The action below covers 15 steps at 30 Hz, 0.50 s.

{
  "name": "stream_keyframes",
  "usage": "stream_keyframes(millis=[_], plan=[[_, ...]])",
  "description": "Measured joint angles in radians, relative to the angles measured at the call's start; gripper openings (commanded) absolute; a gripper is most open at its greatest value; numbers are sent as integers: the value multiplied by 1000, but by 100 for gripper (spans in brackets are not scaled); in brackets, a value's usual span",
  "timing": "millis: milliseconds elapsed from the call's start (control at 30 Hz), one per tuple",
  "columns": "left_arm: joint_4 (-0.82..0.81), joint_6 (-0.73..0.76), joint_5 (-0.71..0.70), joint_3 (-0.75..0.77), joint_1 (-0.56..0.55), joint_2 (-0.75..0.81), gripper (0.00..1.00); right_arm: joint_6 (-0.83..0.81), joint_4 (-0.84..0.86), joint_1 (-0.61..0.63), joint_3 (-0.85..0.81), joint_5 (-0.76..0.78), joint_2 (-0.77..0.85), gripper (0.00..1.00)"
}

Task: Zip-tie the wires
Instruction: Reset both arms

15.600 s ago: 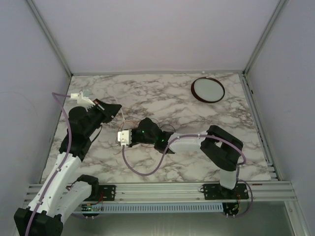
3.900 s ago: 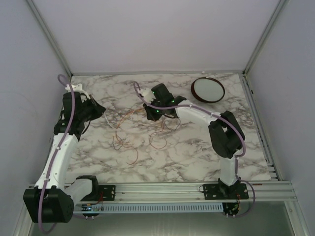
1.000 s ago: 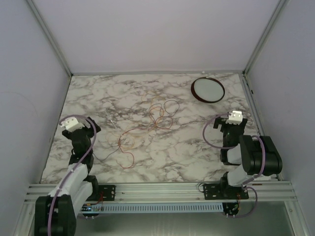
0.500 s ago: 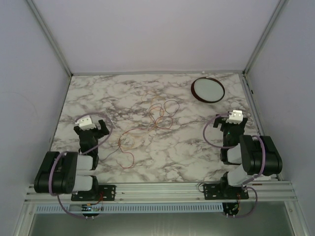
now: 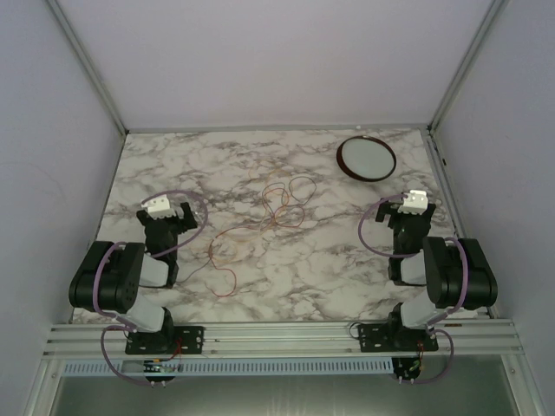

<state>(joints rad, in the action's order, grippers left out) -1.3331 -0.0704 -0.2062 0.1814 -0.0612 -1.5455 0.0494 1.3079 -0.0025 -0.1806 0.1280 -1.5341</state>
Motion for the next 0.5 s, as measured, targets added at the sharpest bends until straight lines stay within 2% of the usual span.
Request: stream_keyframes(millis=[500], plan=[[38, 37, 49, 29, -9, 0, 100, 3, -2, 0, 0, -6, 0, 99]])
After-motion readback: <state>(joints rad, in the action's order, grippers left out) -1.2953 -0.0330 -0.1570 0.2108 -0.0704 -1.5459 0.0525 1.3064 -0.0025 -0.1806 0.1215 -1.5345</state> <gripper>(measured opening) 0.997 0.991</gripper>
